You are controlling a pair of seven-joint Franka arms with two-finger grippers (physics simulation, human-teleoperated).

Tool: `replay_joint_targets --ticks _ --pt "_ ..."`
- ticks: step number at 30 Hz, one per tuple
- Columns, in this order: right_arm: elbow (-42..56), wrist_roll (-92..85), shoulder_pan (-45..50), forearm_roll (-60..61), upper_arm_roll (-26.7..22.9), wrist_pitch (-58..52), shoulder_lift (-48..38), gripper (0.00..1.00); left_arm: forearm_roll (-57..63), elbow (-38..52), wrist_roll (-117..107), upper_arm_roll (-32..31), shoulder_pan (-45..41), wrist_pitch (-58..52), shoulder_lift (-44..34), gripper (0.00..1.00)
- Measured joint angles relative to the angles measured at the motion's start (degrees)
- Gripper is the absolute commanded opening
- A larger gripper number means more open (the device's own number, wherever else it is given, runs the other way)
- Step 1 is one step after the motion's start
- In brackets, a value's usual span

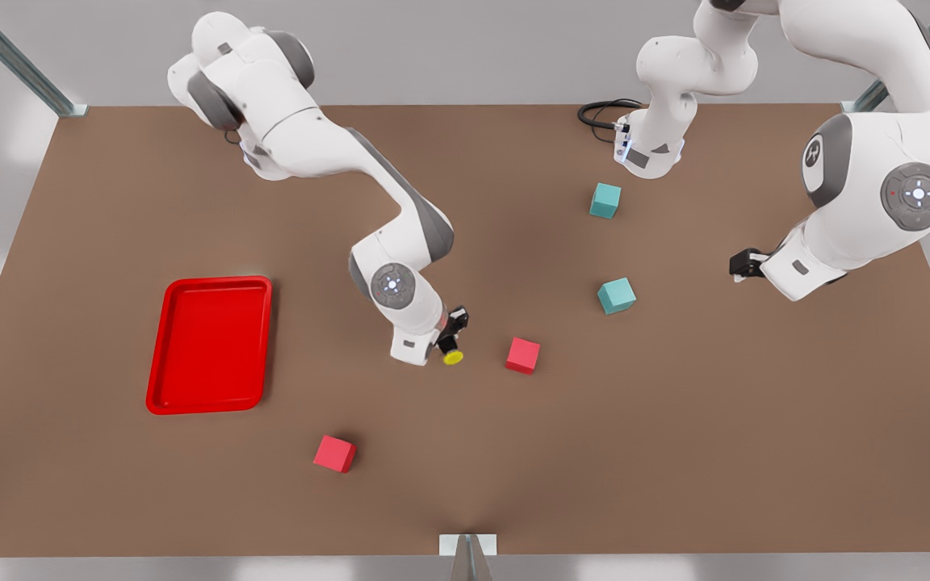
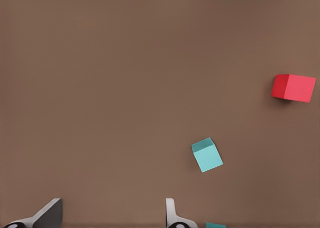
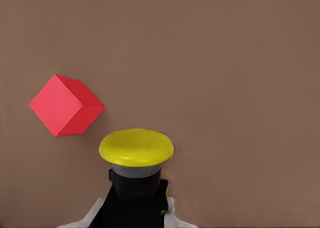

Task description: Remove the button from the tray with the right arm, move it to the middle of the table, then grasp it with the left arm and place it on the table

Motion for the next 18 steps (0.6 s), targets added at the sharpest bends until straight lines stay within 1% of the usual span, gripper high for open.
replay_joint_targets --ticks 5,8,18 --pt "0.4 13.7 11.6 6.3 0.0 -1.0 -0.1 0.28 0.0 0.0 0.0 0.0 0.0 0.0 0.0 1.00" --pt "1.0 20.6 16.5 7.8 -0.2 -0.5 0.4 0.28 0.0 0.0 0.0 0.0 0.0 0.1 0.2 1.00" --pt "1.2 34.0 17.8 8.5 -0.4 10.0 9.3 0.29 -0.4 0.0 0.1 0.0 0.1 0.2 0.8 1.00"
